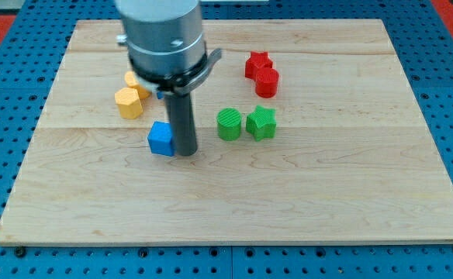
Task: Push the blue triangle closer to the blue triangle
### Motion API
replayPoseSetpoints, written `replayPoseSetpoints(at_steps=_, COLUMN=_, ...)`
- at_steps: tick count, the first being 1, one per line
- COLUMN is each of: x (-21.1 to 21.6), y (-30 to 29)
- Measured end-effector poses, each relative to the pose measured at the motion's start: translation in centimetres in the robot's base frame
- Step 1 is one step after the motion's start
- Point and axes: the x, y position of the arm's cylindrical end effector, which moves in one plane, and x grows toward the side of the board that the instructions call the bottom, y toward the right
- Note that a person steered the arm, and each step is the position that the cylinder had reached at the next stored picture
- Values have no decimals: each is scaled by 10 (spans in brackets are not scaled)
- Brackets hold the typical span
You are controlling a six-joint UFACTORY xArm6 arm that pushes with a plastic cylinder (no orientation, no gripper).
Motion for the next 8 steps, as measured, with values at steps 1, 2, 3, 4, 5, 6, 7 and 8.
replayPoseSetpoints(at_steps=1, x=-24, y=12)
replayPoseSetpoints(at_steps=2, x=6, y=41)
replayPoseSetpoints(at_steps=3, x=48, y=12)
replayPoseSetpoints(at_steps=4, x=21, y=-6)
replayPoseSetpoints(at_steps=5, x=-6, y=-18)
replayPoseSetpoints(at_steps=6, x=-5, y=-10)
replayPoseSetpoints(at_steps=7, x=28, y=-34)
replayPoseSetpoints(at_steps=8, x=-18, y=-67)
